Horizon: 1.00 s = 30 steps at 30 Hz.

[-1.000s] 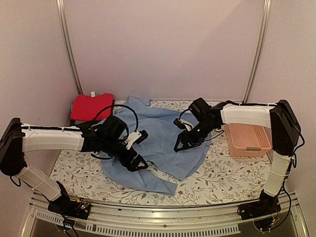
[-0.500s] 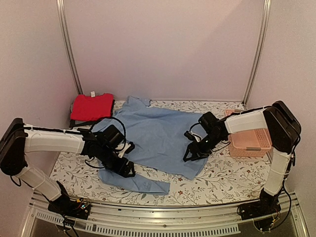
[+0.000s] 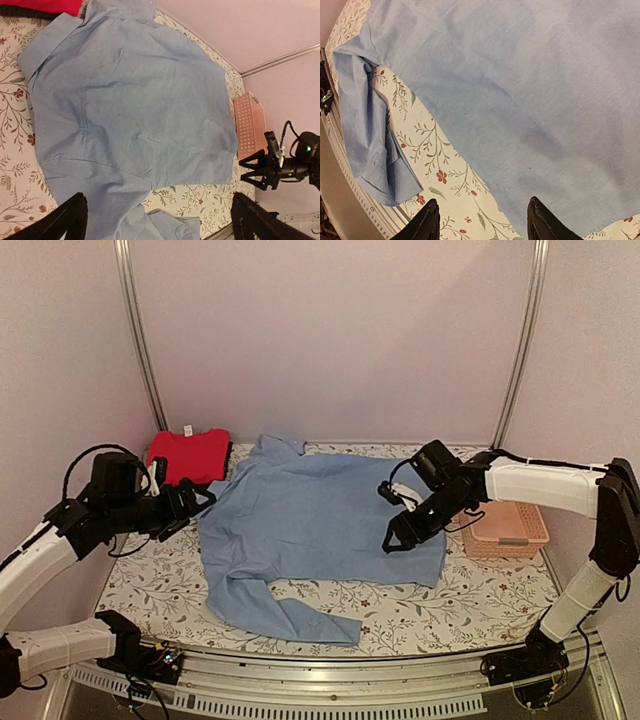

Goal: Fold and stack the mixed laundry pile
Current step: Flatten out the crumpled shirt at the center of the board.

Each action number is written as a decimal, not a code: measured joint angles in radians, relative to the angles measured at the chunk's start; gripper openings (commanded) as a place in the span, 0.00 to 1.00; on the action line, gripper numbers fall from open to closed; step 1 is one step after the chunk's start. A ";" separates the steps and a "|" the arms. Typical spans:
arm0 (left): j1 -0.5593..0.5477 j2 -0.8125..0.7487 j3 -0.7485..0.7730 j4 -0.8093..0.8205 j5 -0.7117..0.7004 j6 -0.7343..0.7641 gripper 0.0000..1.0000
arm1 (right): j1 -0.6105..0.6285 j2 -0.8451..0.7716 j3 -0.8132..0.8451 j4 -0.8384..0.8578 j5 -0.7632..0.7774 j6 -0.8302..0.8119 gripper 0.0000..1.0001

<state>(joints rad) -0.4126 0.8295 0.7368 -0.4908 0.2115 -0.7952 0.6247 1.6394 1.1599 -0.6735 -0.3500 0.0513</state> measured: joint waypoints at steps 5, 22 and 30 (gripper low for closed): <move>0.053 0.106 -0.028 -0.030 0.014 -0.083 0.95 | 0.061 -0.019 -0.068 -0.002 0.026 -0.023 0.57; 0.056 0.359 -0.149 -0.060 0.042 -0.325 0.77 | 0.150 0.104 -0.127 -0.095 0.338 0.019 0.57; 0.056 0.510 -0.150 0.010 0.050 -0.348 0.38 | 0.194 0.171 -0.050 -0.161 0.441 0.039 0.32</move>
<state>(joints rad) -0.3565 1.3399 0.5869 -0.4805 0.2611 -1.1435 0.8188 1.8107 1.1103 -0.8345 0.0906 0.0906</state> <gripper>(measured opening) 0.513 0.443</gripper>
